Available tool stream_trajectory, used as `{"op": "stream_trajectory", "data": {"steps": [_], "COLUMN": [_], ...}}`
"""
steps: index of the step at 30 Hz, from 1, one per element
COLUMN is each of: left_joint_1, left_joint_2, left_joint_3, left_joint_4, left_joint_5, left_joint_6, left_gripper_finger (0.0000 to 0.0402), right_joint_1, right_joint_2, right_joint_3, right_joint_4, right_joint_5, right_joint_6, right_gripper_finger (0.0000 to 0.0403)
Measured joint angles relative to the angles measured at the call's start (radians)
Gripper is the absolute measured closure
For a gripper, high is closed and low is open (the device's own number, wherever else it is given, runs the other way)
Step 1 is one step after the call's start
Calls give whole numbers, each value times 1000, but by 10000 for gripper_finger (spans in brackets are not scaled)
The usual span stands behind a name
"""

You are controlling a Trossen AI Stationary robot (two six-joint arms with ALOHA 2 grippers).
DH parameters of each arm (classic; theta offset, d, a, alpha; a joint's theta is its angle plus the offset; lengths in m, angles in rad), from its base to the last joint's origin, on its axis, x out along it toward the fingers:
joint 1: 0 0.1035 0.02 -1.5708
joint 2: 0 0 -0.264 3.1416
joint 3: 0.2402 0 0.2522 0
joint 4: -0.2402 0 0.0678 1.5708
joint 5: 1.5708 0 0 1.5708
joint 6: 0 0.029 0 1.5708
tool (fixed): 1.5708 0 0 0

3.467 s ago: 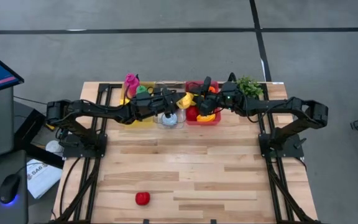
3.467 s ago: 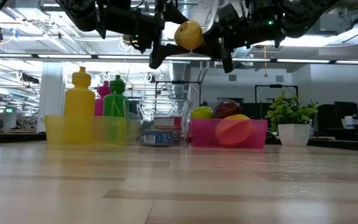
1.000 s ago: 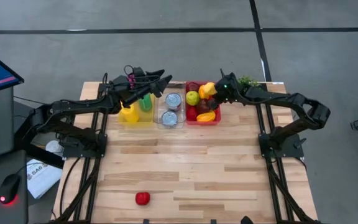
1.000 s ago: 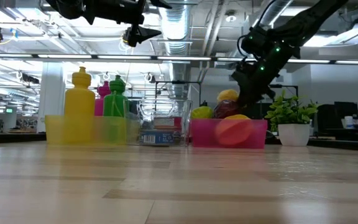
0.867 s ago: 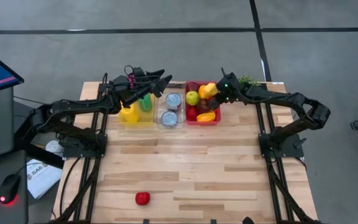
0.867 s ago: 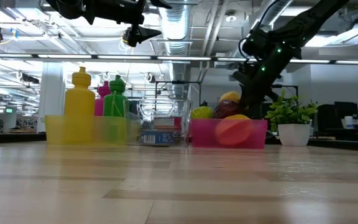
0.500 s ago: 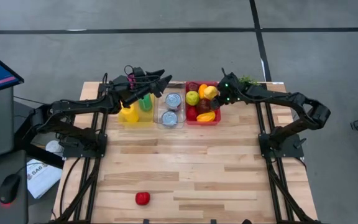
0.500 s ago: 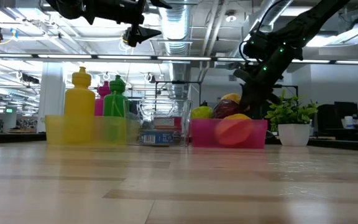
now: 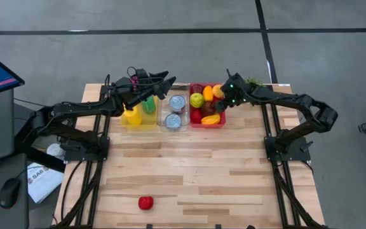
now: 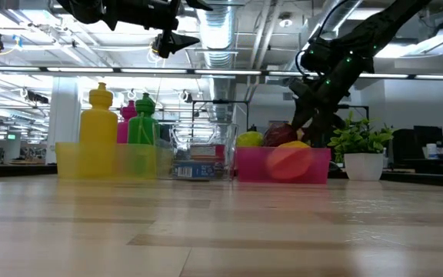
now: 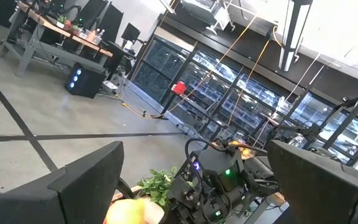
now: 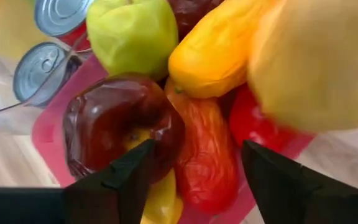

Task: Pick & Place Food Item
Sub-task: Put the yellow pear into the pink bin, then put the red apple into the pink bin

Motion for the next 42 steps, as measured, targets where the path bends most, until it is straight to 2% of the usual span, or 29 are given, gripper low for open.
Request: {"op": "stream_trajectory", "data": {"steps": [3, 9, 14, 23, 30, 42], "left_joint_1": [0, 0, 0, 0, 0, 0], "left_joint_2": [0, 0, 0, 0, 0, 0], "left_joint_3": [0, 0, 0, 0, 0, 0], "left_joint_4": [0, 0, 0, 0, 0, 0], "left_joint_5": [0, 0, 0, 0, 0, 0], "left_joint_6": [0, 0, 0, 0, 0, -1], "left_gripper_finger": [15, 14, 13, 13, 13, 13], "right_joint_1": [0, 2, 7, -19, -47, -109], "right_joint_2": [0, 0, 0, 0, 1, -33], "right_joint_3": [38, 114, 165, 337, 371, 368], "right_joint_4": [-50, -125, -178, -200, -180, -193], "right_joint_5": [-21, -133, -147, -51, 124, 134], "right_joint_6": [-9, -15, -83, -260, -422, -431], "right_gripper_finger": [164, 175, 193, 260, 304, 347]}}
